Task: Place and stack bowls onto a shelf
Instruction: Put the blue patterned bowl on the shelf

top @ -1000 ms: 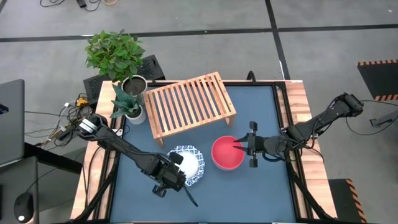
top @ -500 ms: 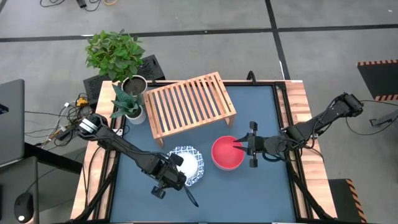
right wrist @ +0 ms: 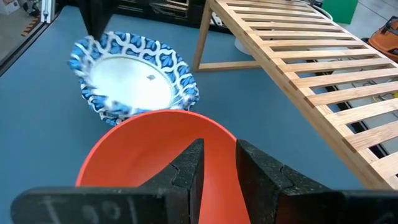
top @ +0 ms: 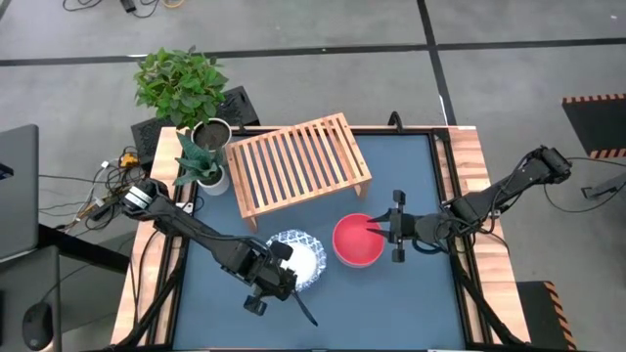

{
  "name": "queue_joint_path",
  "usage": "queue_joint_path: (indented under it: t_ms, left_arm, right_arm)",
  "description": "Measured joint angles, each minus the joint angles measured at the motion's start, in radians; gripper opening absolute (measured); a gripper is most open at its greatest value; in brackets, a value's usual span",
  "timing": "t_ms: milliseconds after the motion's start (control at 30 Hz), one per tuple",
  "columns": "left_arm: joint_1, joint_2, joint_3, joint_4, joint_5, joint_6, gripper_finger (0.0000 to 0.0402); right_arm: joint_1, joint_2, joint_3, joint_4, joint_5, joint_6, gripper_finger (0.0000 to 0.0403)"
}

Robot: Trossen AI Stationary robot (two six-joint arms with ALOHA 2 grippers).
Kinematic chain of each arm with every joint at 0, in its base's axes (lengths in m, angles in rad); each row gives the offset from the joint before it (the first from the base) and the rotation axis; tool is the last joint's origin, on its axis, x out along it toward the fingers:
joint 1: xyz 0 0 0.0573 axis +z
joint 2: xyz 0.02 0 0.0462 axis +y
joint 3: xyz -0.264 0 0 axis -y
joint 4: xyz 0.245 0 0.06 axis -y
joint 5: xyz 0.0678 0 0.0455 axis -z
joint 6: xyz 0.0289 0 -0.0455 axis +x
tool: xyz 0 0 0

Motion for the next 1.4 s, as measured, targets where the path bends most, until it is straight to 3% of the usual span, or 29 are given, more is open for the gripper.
queue_joint_path:
  t_ms: [533, 700, 867, 1033, 1400]
  left_arm:
    - [-0.018, 0.000, 0.394, -0.246, -0.019, -0.051, 0.0000]
    - [-0.022, -0.002, 0.498, -0.406, -0.129, -0.037, 0.0000]
    - [-0.015, -0.002, 0.542, -0.599, -0.316, 0.020, 0.0000]
    - [0.057, -0.006, 0.544, -0.731, -0.439, -0.006, 0.0000]
    - [0.323, -0.111, 0.533, -0.725, -0.398, 0.081, 0.0000]
  right_arm:
    - [0.000, 0.000, 0.000, 0.000, 0.001, -0.001, 0.0118]
    - [0.000, 0.000, 0.000, 0.000, 0.001, -0.001, 0.0118]
    - [0.000, 0.000, 0.000, 0.000, 0.001, -0.001, 0.0118]
    - [0.000, 0.000, 0.000, 0.000, 0.001, -0.001, 0.0118]
    - [-0.014, 0.000, 0.000, 0.002, 0.005, 0.002, 0.0118]
